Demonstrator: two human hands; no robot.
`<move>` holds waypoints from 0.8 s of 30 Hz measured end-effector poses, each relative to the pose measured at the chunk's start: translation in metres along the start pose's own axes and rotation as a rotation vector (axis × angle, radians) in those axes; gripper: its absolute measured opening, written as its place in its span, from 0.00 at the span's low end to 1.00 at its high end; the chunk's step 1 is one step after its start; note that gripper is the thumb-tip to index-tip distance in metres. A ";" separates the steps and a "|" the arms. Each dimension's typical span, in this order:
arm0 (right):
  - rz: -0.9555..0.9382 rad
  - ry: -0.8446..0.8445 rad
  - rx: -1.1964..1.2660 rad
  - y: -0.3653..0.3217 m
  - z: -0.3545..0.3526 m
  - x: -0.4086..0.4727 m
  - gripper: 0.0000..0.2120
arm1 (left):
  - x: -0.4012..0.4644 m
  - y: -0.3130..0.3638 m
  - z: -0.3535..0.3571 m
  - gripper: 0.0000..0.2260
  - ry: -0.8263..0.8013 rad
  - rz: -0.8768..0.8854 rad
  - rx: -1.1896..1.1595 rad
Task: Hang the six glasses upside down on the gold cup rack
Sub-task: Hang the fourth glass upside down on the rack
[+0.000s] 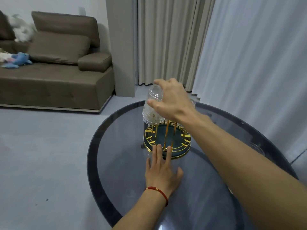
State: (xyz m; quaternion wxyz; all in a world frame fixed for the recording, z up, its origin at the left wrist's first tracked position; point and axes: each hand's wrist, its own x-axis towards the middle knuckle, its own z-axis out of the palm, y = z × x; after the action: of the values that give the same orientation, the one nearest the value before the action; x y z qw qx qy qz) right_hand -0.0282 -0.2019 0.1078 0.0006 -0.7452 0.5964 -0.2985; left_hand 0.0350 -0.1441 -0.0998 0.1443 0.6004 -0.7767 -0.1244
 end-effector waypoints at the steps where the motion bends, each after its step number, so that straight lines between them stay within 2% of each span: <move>1: 0.003 -0.013 -0.015 0.000 0.006 0.000 0.35 | 0.000 -0.001 0.000 0.36 -0.003 0.000 -0.001; 11: 0.100 -0.093 -0.070 0.015 0.050 -0.013 0.33 | -0.004 0.002 -0.011 0.37 0.029 0.019 0.006; 24: -0.014 0.033 -0.433 0.017 0.074 -0.030 0.23 | -0.008 0.005 -0.019 0.34 0.054 0.046 0.013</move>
State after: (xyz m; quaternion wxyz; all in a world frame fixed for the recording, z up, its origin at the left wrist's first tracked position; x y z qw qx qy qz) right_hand -0.0137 -0.2066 0.0276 -0.1711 -0.7271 0.6413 -0.1756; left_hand 0.0400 -0.1351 -0.0809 0.1640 0.5864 -0.7870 -0.0997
